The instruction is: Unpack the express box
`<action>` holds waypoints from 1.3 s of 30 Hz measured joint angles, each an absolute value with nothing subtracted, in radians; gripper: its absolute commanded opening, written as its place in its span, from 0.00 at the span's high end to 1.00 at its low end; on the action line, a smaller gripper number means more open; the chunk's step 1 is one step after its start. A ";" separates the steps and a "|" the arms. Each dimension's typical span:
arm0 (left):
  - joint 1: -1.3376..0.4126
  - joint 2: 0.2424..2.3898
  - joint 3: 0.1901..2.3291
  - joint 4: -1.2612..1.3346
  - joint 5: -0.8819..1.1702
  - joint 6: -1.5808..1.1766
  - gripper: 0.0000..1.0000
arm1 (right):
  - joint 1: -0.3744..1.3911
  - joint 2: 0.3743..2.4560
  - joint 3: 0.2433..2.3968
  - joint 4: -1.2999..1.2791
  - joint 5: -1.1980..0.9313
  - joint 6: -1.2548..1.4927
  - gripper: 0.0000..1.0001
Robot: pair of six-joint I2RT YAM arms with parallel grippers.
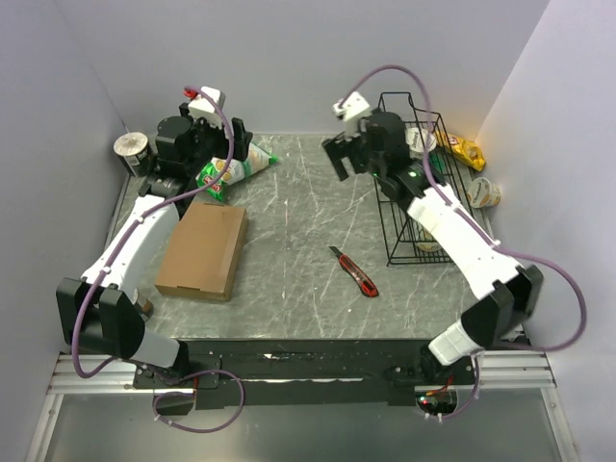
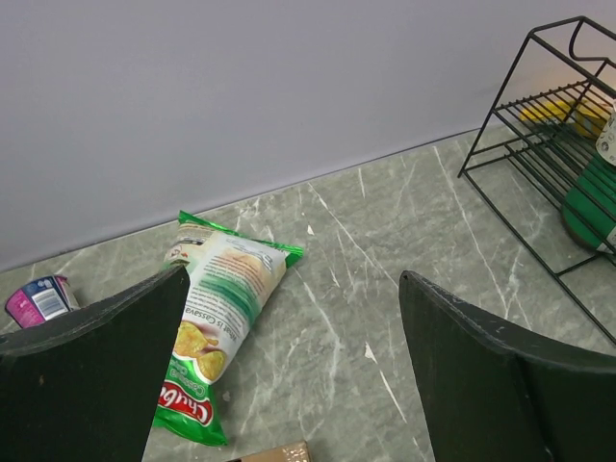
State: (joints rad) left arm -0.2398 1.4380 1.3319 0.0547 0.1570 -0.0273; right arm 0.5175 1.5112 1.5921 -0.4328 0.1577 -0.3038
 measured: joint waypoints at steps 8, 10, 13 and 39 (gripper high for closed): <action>-0.240 1.437 1.332 0.053 0.152 -0.078 0.04 | 0.605 1.759 1.762 -0.500 0.035 -0.221 0.19; -0.240 1.435 1.332 0.048 0.143 -0.090 0.04 | 0.620 1.800 1.761 -0.518 0.036 -0.166 0.20; -0.240 1.422 1.332 0.030 0.128 -0.086 0.04 | 0.624 1.822 1.733 -0.544 0.046 -0.107 0.20; -0.239 1.288 1.065 -0.085 0.248 0.039 0.04 | 0.230 1.535 1.236 -0.594 -0.155 -0.245 0.21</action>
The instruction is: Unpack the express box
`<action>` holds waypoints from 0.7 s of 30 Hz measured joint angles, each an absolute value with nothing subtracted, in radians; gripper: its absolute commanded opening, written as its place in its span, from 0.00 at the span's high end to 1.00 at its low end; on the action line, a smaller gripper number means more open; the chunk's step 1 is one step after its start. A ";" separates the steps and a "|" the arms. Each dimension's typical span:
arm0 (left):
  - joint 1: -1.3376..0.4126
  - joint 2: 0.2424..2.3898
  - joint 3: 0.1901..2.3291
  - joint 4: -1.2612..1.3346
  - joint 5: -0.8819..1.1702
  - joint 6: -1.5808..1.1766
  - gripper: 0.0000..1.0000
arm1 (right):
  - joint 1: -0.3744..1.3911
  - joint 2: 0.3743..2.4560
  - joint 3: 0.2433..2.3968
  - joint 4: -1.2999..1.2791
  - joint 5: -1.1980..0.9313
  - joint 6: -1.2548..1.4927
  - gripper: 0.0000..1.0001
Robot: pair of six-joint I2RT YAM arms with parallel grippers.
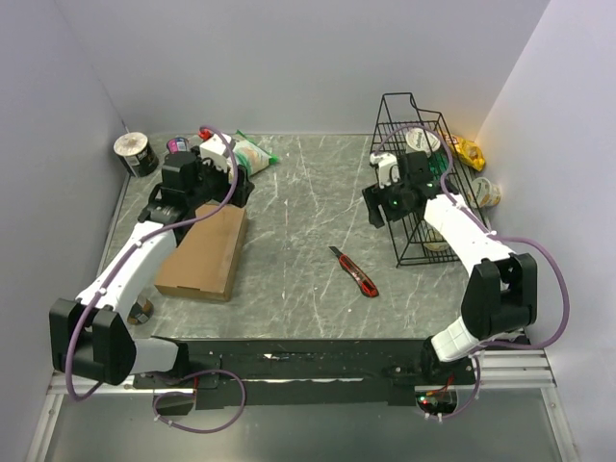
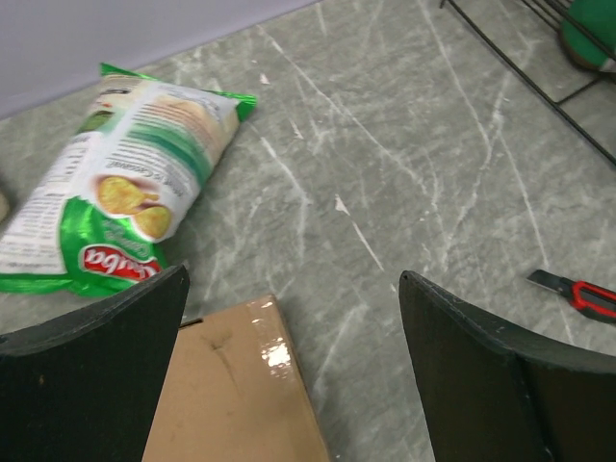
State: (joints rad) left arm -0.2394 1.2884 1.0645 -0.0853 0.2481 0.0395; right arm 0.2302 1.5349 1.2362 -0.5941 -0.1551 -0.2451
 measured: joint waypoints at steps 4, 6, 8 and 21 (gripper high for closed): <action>-0.242 1.324 1.068 -0.081 0.290 0.033 0.04 | 0.215 1.535 1.234 -0.640 -0.371 -0.342 0.21; -0.245 1.336 1.068 -0.084 0.299 0.033 0.04 | 0.242 1.536 1.221 -0.657 -0.449 -0.389 0.22; -0.248 1.338 1.069 -0.091 0.307 0.033 0.03 | 0.278 1.542 1.188 -0.667 -0.506 -0.430 0.22; -0.250 1.338 1.084 -0.094 0.351 0.033 0.04 | 0.445 1.613 1.054 -0.696 -0.394 -0.467 0.29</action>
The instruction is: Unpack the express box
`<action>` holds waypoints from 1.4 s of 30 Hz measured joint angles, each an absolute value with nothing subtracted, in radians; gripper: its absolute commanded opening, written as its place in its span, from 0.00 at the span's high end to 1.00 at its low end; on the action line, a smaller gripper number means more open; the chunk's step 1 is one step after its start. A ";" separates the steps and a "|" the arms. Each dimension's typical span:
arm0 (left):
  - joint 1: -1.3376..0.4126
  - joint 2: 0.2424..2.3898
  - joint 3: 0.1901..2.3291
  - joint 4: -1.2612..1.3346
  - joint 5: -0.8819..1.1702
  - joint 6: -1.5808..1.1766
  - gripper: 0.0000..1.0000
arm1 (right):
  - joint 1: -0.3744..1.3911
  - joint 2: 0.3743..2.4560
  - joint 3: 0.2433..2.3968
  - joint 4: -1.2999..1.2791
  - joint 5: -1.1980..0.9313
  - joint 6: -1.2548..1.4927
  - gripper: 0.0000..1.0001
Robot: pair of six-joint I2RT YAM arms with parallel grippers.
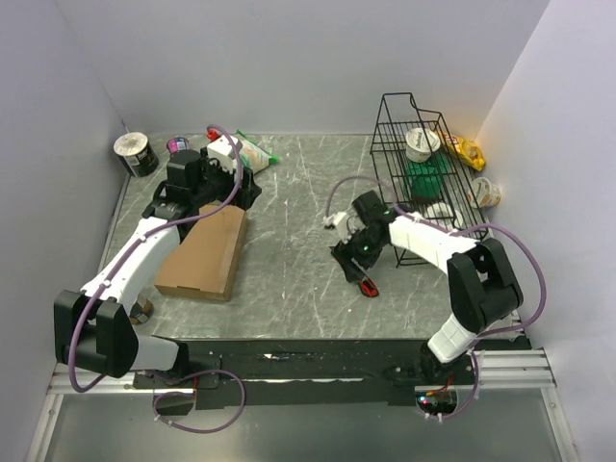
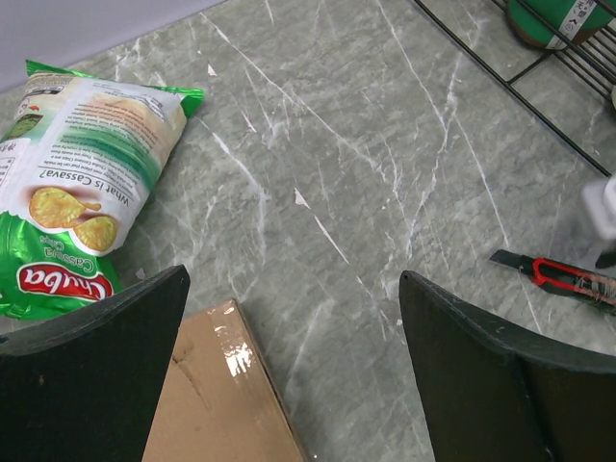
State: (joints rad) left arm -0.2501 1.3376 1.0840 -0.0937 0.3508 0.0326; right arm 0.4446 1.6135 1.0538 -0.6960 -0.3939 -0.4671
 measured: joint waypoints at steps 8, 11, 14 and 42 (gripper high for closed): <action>-0.288 1.339 1.084 -0.093 0.315 0.041 0.03 | 0.537 1.623 0.992 -0.657 -0.205 -0.416 0.32; -0.300 1.339 1.084 -0.089 0.312 0.041 0.03 | 0.537 1.624 0.978 -0.650 -0.160 -0.412 0.34; -0.301 1.339 1.084 -0.087 0.308 0.041 0.04 | 0.537 1.623 0.975 -0.654 -0.142 -0.411 0.34; -0.300 1.380 1.127 -0.026 0.511 -0.075 0.04 | 0.539 1.599 1.020 -0.567 -0.093 -0.594 1.00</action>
